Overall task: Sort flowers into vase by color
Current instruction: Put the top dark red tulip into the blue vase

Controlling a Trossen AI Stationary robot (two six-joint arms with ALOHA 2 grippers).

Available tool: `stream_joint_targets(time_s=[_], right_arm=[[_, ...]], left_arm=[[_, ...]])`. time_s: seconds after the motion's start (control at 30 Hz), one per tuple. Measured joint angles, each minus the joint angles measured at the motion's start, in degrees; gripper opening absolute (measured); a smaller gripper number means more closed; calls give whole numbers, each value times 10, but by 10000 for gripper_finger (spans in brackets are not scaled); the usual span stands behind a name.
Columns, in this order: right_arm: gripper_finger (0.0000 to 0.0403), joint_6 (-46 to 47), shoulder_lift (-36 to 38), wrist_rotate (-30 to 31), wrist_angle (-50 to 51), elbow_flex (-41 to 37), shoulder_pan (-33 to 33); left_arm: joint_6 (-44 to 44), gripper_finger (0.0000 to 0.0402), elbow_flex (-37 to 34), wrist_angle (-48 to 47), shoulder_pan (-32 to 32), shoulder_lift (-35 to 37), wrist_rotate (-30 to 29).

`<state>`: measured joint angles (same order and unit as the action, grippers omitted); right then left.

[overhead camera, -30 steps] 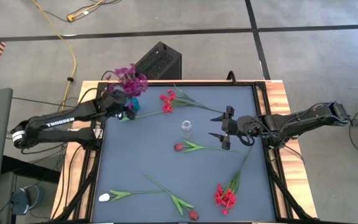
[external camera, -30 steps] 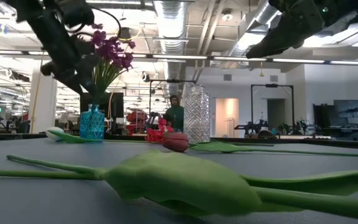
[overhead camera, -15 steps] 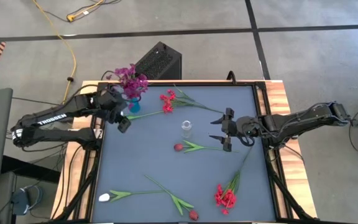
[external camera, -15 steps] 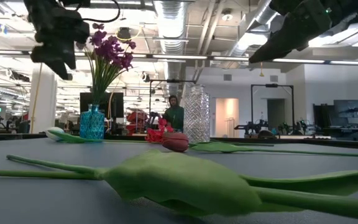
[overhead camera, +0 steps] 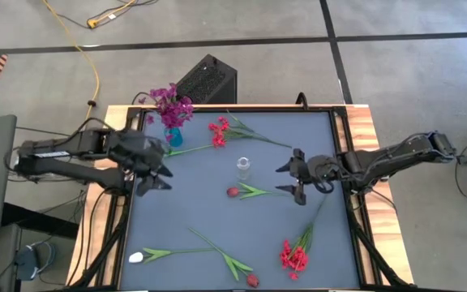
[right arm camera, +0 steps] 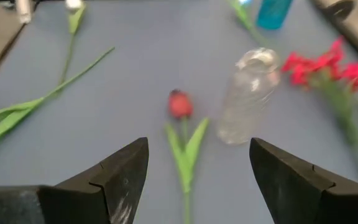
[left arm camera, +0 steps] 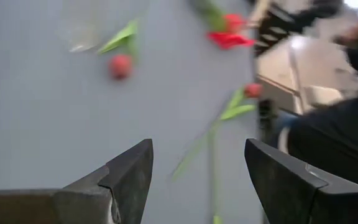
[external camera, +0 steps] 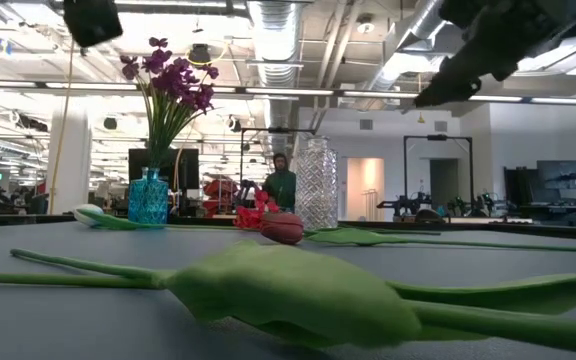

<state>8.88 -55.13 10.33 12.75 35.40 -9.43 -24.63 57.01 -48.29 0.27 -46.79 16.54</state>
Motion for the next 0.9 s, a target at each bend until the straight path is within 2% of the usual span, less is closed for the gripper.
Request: stream_joint_targets(time_s=[0.2,0.33,0.57,0.67,0.8,0.9], right_arm=[[306,59,-23,0,18,0,-42],[306,68,-65,0,19,0,-76],[306,77,-163,7,47,32,-87],[306,81,-201,40,67,62,-81],[306,82,-243,69,68,91,-76],[306,94,-273,71,69,96,-70]], left_arm=[[-1,242,-17,126,-136,-26,-63],[17,242,-19,155,-207,-82,-94],[44,242,-20,177,-280,-218,-210],[78,242,-20,222,-293,-292,-274],[141,242,-20,317,-286,-383,-279],[176,242,-21,369,-268,-430,-224]])
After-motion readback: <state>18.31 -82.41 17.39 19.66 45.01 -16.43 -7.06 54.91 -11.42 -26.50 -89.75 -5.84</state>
